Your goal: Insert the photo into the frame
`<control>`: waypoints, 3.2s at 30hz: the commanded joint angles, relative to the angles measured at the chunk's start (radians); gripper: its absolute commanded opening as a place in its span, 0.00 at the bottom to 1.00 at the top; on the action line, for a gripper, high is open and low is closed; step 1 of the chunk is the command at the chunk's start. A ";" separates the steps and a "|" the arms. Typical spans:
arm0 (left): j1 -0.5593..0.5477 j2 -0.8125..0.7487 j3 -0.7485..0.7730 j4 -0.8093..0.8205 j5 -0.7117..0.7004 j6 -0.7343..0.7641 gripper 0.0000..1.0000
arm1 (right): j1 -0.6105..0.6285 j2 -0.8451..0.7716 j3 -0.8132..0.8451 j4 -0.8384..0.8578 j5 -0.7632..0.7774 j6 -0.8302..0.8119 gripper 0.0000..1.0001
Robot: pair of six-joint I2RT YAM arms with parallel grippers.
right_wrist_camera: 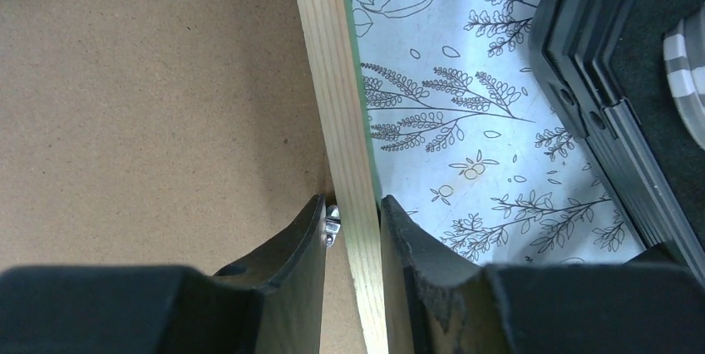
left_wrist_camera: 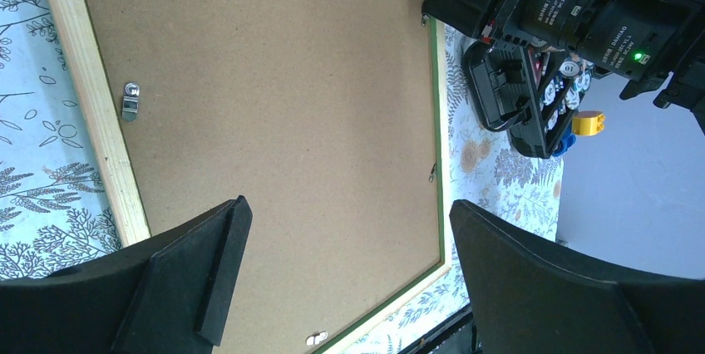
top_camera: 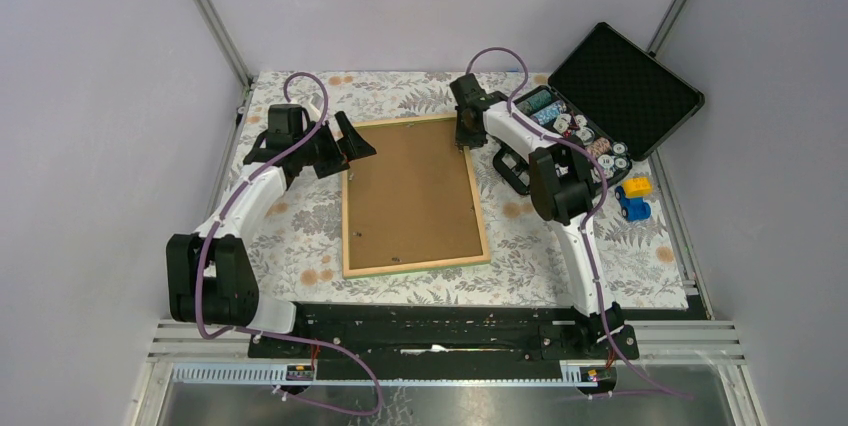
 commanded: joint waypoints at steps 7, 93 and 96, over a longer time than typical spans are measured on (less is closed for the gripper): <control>-0.004 -0.037 0.014 0.046 0.014 0.003 0.99 | 0.016 -0.021 -0.002 -0.061 0.031 0.027 0.00; -0.055 -0.364 -0.546 0.093 -0.367 -0.291 0.99 | 0.181 -1.092 -1.561 0.714 -0.240 0.545 0.82; -0.082 -0.337 -0.575 0.128 -0.339 -0.272 0.99 | 0.181 -1.033 -1.479 0.694 -0.171 0.487 0.82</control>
